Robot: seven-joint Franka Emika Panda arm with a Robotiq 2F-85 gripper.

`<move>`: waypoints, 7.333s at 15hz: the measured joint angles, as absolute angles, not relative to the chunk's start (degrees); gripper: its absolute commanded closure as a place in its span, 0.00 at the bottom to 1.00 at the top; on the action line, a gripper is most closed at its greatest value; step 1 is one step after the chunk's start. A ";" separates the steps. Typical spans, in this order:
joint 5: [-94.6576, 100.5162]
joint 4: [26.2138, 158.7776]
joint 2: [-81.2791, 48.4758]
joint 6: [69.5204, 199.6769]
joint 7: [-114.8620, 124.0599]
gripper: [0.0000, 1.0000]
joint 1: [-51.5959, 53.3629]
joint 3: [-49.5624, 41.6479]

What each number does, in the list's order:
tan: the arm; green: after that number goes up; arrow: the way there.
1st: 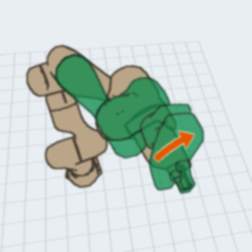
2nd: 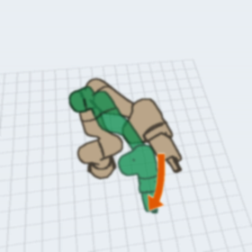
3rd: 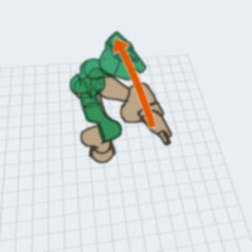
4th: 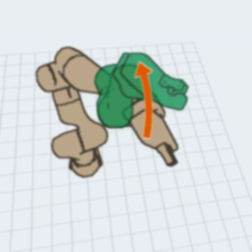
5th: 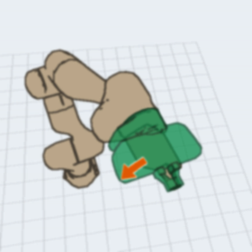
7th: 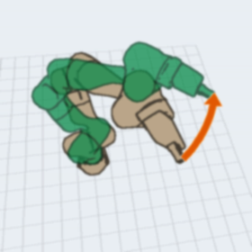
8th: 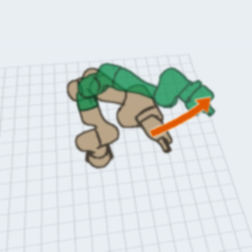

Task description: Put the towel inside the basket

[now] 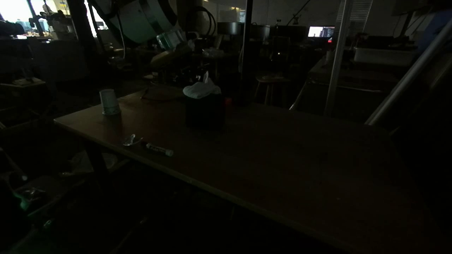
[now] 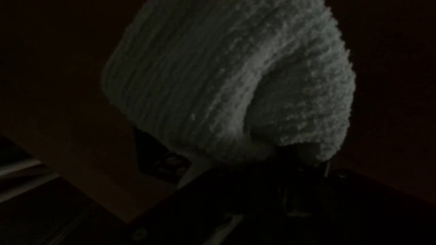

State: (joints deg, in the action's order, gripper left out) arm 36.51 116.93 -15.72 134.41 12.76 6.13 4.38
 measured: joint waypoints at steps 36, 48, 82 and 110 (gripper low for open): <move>20.74 112.15 -15.82 132.45 -3.64 1.00 4.19 3.57; 16.39 108.72 -25.65 132.42 -10.02 1.00 4.69 5.03; 17.48 115.83 -10.76 130.70 -7.29 1.00 4.02 2.79; 18.02 107.75 -18.02 128.77 -11.04 1.00 6.39 3.74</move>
